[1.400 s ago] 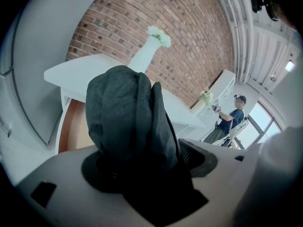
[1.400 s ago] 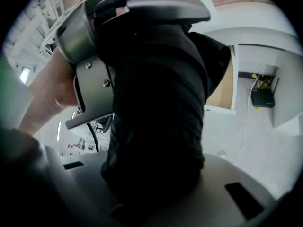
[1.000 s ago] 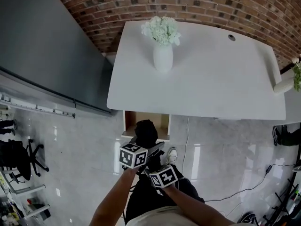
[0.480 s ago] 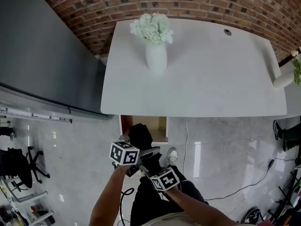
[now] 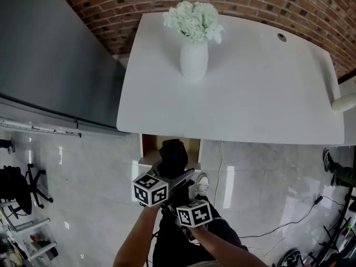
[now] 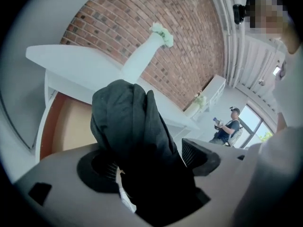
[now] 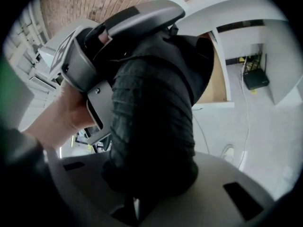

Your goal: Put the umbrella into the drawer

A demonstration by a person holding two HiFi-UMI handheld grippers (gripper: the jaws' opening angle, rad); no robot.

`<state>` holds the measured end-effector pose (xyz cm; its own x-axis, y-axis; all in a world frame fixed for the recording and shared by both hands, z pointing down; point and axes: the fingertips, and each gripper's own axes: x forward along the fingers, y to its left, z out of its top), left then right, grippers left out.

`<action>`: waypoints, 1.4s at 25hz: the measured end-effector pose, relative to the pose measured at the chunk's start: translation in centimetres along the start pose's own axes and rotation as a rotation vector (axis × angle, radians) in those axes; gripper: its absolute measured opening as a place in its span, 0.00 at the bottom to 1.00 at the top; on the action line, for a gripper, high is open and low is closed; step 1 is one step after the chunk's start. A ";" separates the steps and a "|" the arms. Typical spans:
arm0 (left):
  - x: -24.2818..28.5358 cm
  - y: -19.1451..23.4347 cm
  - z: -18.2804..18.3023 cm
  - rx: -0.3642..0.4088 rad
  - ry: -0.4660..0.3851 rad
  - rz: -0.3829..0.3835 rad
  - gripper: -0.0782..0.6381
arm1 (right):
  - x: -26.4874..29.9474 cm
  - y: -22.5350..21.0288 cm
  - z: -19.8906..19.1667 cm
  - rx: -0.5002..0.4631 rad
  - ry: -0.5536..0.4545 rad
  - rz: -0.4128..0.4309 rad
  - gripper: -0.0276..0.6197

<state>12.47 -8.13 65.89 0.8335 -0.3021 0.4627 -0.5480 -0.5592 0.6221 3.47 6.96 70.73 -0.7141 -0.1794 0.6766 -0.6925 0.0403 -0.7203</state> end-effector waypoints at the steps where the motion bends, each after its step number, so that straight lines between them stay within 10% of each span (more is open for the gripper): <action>1: 0.0 0.5 -0.3 0.011 0.012 0.038 0.64 | 0.3 -0.1 -0.1 0.016 -0.001 0.001 0.16; 9: -0.2 3.3 -2.0 0.091 0.088 0.204 0.68 | 1.9 -0.6 -0.4 0.039 0.011 -0.013 0.16; 22: -1.4 6.1 -2.1 -0.008 0.026 0.129 0.70 | 3.0 -1.0 0.8 0.047 0.011 0.007 0.16; 35: -1.9 7.8 -3.7 -0.015 0.008 0.150 0.70 | 5.2 -8.9 3.5 0.062 0.020 -0.182 0.16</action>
<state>6.33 -9.10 72.22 0.7418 -0.3751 0.5559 -0.6671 -0.4968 0.5551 6.29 2.20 80.12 -0.5796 -0.1584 0.7994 -0.8036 -0.0516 -0.5929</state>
